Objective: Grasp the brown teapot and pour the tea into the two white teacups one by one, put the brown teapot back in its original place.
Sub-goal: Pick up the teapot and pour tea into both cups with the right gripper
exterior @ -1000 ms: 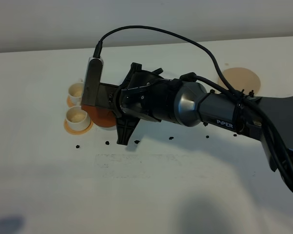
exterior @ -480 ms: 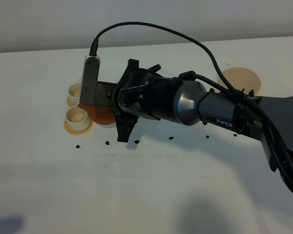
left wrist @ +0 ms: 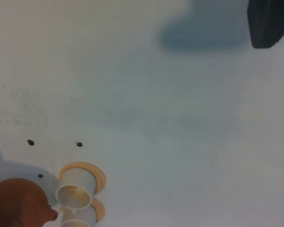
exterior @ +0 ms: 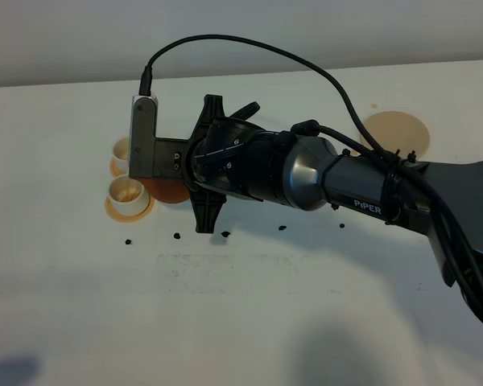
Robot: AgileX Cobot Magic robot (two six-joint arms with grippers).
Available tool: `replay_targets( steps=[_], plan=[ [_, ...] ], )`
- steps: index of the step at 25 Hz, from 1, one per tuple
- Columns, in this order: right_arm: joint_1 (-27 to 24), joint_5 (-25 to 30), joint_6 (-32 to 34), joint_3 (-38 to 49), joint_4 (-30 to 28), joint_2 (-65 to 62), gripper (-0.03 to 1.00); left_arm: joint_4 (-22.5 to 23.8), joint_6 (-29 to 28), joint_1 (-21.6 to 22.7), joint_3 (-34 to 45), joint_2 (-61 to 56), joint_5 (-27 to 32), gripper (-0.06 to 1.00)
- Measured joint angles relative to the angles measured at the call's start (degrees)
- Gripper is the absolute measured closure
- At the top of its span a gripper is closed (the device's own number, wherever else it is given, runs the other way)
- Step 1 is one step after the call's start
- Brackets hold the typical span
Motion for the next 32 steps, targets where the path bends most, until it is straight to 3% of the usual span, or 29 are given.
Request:
replay_targets(
  steps=[32],
  plan=[
    [0.34,0.17,-0.02,0.0,-6.92,0.0,0.88,0.0,0.0,0.0,0.0,0.0,0.0,0.62]
  ],
)
